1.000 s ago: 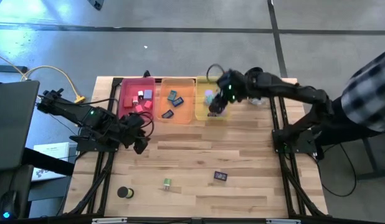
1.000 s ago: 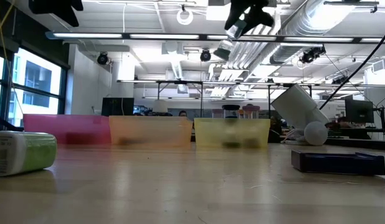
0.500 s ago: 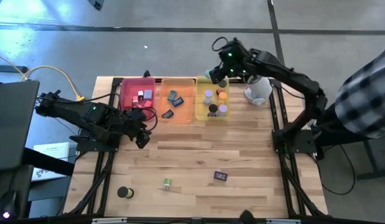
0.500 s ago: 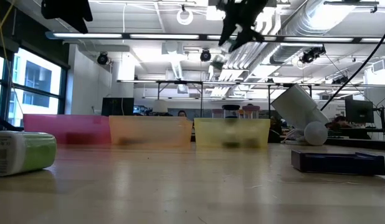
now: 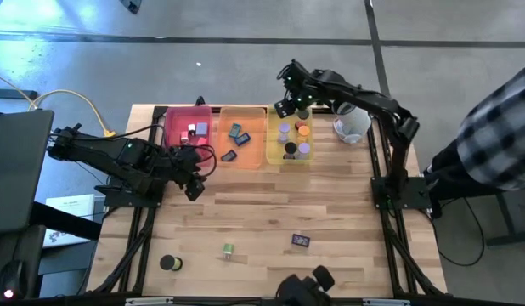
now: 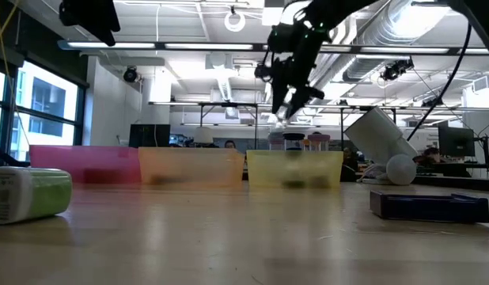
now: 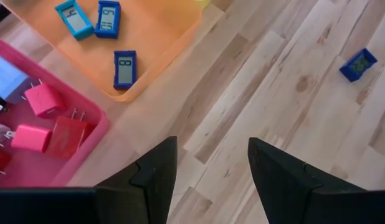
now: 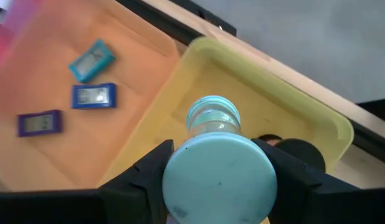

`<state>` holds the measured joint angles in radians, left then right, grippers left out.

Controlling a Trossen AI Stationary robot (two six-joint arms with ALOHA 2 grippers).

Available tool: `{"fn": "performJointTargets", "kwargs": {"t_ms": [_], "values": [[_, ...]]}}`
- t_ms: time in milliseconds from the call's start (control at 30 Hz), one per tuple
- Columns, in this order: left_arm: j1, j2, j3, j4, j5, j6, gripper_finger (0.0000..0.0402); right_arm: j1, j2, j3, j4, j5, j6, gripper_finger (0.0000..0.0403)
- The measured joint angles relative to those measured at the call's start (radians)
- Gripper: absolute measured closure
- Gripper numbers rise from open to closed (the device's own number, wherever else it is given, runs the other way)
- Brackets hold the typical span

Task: Pick & Place Office items
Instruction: Put the light green hourglass into the yellow bin

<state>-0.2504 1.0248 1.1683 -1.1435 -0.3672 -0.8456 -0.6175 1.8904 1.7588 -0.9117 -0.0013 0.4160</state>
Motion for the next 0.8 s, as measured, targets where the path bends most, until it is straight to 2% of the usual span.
{"fn": "performJointTargets", "kwargs": {"t_ms": [300, 800], "values": [[0.000, 0.000, 0.000, 0.000, 0.001, 0.016, 0.0211, -0.031, 0.077, 0.000, 0.007, -0.006, -0.012, 0.0220], [0.000, 0.000, 0.000, 0.001, 0.001, 0.016, 0.0211, -0.040, 0.081, 0.000, 0.049, -0.003, -0.067, 0.0218]]}}
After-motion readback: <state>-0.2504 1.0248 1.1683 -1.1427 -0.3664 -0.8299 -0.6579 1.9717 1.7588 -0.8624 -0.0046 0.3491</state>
